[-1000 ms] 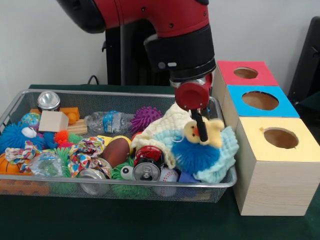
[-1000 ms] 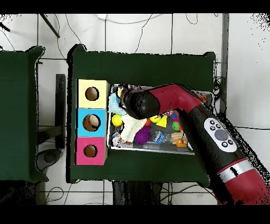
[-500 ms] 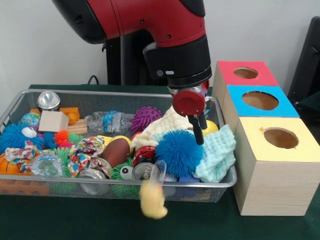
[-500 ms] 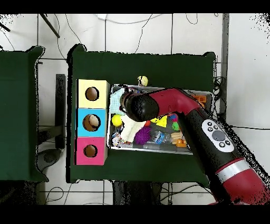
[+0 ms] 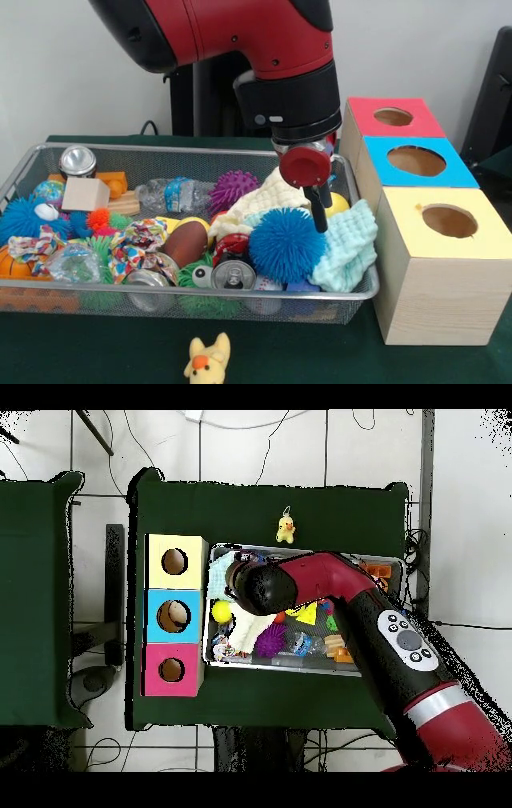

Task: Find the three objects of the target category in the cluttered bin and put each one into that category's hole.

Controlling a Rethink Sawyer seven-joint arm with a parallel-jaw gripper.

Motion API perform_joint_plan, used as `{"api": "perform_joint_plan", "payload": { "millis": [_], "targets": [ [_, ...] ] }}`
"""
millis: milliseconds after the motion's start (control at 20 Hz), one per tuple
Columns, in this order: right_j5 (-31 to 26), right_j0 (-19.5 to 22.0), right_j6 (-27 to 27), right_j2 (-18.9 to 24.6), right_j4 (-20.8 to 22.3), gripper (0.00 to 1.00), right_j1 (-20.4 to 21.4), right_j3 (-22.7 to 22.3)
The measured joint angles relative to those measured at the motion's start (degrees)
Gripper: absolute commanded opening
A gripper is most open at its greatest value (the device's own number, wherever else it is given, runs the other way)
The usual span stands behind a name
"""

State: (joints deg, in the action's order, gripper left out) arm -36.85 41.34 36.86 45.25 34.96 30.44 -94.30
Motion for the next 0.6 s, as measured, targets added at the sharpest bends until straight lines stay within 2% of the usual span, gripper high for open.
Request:
{"api": "perform_joint_plan", "payload": {
  "millis": [600],
  "targets": [
    [0.0, -1.15, 0.0, -0.66, -0.53, 1.0, 0.29, -0.01]
  ]
}}
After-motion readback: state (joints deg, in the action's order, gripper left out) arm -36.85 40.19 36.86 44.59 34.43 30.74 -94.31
